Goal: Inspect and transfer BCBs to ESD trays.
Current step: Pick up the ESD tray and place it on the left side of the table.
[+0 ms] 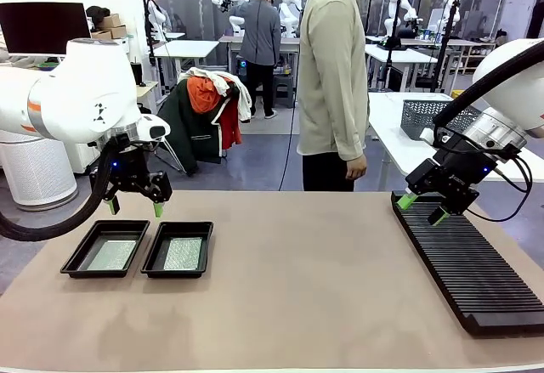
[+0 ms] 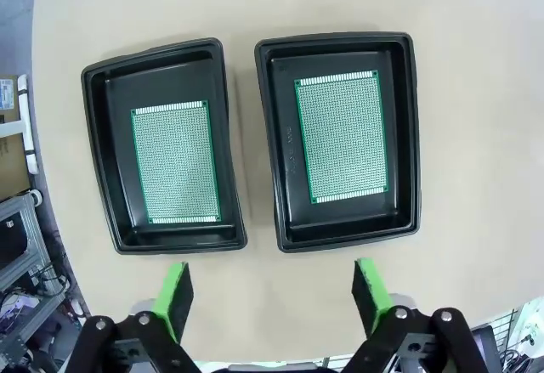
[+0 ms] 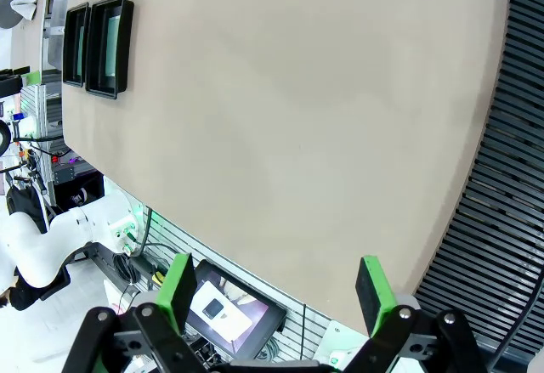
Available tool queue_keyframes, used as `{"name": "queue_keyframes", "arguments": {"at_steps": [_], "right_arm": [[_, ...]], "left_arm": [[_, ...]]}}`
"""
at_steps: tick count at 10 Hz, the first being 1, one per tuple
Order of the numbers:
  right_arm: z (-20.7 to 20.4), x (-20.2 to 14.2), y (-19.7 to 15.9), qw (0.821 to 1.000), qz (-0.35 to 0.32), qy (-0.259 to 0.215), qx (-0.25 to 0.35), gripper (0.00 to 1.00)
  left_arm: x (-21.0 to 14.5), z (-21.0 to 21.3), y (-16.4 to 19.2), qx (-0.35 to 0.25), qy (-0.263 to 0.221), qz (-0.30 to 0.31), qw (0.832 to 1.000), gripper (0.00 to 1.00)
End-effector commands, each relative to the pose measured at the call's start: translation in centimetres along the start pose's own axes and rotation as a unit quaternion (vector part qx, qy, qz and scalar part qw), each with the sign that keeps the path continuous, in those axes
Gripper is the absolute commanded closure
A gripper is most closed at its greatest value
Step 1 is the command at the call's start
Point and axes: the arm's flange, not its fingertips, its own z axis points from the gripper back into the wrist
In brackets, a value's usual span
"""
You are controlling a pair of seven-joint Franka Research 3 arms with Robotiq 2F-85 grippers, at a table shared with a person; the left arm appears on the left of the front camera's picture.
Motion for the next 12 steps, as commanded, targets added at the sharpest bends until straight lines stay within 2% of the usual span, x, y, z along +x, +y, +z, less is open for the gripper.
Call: {"name": "queue_keyframes", "arguments": {"at_steps": [1, 12], "right_arm": [[-0.11, -0.04, 0.20, 1.000, -0.010, -0.007, 0.000, 0.00], [-0.11, -0.04, 0.20, 1.000, -0.010, -0.007, 0.000, 0.00]], "left_arm": [[-0.17, -0.20, 0.03, 0.001, 0.001, 0.000, 1.000, 0.00], [-0.17, -0.20, 0.03, 0.001, 0.001, 0.000, 1.000, 0.00]]}}
